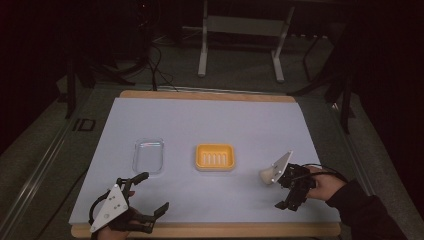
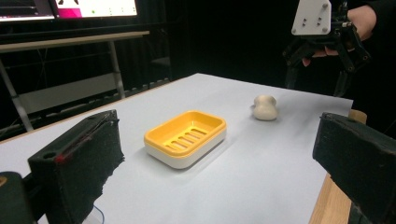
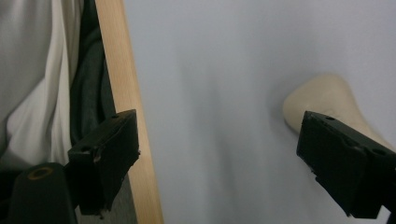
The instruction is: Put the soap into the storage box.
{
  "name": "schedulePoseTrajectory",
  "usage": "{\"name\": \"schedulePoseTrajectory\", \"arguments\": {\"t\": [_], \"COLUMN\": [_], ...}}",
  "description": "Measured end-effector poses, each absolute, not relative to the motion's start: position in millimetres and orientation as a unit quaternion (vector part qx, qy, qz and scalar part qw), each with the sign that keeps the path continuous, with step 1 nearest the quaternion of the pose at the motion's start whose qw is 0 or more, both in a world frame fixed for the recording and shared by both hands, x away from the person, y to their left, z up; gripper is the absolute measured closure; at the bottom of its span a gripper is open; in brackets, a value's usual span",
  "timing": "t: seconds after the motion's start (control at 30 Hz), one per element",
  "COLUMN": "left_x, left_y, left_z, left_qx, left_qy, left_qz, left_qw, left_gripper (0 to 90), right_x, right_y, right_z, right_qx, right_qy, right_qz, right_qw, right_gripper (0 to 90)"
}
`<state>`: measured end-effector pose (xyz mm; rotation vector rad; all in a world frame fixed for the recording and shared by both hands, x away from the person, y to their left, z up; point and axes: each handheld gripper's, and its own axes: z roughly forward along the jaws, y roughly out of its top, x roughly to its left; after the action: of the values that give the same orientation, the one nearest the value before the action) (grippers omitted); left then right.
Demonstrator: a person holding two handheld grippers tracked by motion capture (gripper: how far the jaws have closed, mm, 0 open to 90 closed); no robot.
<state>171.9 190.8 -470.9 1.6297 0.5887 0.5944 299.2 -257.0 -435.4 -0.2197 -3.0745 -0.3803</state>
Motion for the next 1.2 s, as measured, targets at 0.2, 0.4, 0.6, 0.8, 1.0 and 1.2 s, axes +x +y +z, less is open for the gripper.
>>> {"name": "schedulePoseTrajectory", "arguments": {"t": [0.2,0.4,0.6,0.8,1.0,1.2], "left_x": [172,172,172,172,173,173], "left_y": [191,191,190,190,190,190], "left_z": [-471,-471,-471,-471,-472,-472], "left_qx": [0.707,0.708,0.708,0.708,0.709,0.71], "left_qy": [0.254,0.254,0.254,0.254,0.255,0.255], "left_qz": [0.257,0.256,0.255,0.253,0.254,0.251], "left_qw": [0.608,0.608,0.608,0.608,0.606,0.606], "left_gripper": [1.5,1.5,1.5,1.5,1.5,1.5], "right_x": [300,301,304,307,310,311], "right_y": [-255,-254,-255,-256,-257,-257], "right_z": [-440,-443,-446,-448,-447,-452], "right_qx": [-0.068,-0.074,-0.08,-0.085,-0.073,-0.069], "right_qy": [-0.993,-0.995,-0.995,-0.994,-0.995,-0.995], "right_qz": [-0.087,-0.06,-0.037,-0.024,-0.014,0.009], "right_qw": [0.036,0.041,0.052,0.059,0.07,0.065], "right_gripper": [13.2,13.7,14.8,13.5,14.8,17.9]}}
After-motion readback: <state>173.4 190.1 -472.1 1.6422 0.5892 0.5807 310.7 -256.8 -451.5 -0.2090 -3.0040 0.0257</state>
